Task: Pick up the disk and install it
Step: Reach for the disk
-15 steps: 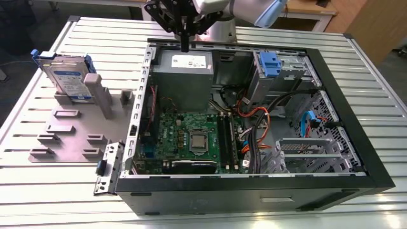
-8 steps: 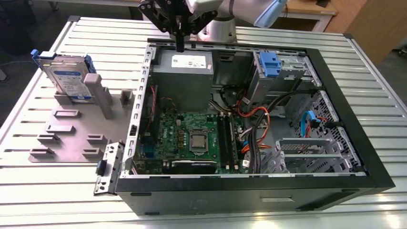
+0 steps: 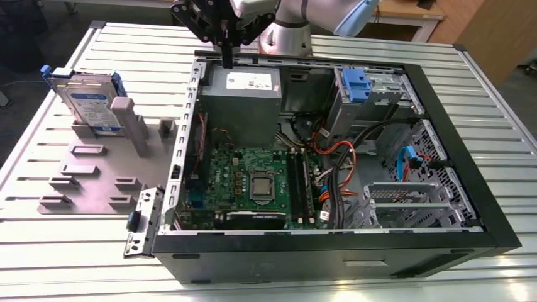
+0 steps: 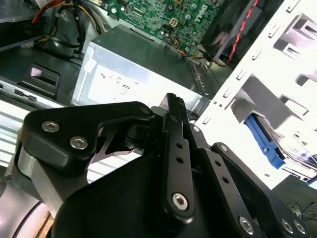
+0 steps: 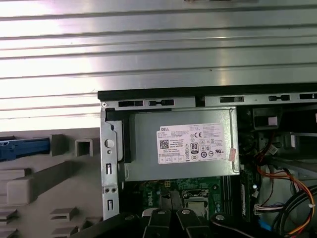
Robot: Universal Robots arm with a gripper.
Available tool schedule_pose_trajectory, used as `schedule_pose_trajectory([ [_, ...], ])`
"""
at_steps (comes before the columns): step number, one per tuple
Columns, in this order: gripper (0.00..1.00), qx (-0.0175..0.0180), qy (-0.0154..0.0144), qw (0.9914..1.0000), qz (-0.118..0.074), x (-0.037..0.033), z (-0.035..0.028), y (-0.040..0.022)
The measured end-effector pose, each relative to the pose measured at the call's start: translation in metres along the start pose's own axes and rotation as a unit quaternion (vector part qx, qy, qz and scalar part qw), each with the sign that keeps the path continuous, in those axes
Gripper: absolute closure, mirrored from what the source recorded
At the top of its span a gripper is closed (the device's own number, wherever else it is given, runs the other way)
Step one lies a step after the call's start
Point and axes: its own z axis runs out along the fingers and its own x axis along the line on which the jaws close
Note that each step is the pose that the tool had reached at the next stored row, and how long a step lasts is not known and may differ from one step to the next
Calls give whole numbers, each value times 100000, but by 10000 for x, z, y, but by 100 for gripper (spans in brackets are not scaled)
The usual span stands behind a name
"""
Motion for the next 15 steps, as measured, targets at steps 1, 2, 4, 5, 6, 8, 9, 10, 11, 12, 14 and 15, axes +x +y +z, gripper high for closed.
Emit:
schedule_pose_trajectory([
  [1,89,-3,0,100000,2,18,0,-1],
  [2,89,-7,-2,100000,1,39,0,-3],
  [4,89,-1,0,100000,-3,74,-1,-6],
  [5,89,-1,1,100000,-5,91,-1,-7],
  [6,89,-2,0,100000,-5,106,-1,-8],
  [8,89,-4,0,100000,-5,131,-1,-10],
  [9,89,-2,0,100000,-3,141,-2,-11],
  [10,89,-3,-1,100000,-4,147,-2,-11],
  [11,89,-1,0,100000,-2,149,-2,-11],
  [12,89,-2,2,100000,-9,149,-2,-11],
  [14,89,-1,0,100000,-5,160,-2,-12],
  [15,89,0,3,100000,-2,161,-2,-12],
])
